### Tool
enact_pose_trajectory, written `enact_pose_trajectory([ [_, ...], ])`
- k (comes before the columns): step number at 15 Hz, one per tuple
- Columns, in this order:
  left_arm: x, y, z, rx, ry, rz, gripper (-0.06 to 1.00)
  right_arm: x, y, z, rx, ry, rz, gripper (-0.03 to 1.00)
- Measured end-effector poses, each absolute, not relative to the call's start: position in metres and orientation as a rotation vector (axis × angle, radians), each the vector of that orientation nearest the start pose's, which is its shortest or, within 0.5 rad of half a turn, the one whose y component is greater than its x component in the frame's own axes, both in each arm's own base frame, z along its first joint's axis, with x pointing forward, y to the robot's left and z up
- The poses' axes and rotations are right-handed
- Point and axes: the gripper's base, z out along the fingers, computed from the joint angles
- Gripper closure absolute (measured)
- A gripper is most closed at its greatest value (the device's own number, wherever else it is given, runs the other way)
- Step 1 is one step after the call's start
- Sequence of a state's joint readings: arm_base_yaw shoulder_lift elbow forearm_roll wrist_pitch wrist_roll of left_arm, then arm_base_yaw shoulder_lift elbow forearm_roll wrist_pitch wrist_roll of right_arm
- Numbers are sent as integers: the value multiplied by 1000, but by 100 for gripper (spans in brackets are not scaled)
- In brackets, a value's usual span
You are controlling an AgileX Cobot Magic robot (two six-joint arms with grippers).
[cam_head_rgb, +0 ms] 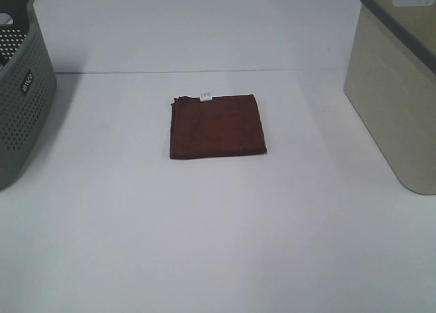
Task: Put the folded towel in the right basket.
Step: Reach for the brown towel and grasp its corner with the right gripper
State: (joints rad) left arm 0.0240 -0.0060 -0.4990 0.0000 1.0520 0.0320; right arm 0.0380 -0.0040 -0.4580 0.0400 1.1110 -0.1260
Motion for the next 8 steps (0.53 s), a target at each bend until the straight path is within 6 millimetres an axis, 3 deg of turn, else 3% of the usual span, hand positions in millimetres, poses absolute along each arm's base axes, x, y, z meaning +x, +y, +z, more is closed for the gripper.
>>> enact_pose_trajectory([
  [8, -5, 0, 278, 8, 2031, 35, 6, -3, 3, 262, -177, 2125, -3, 3],
])
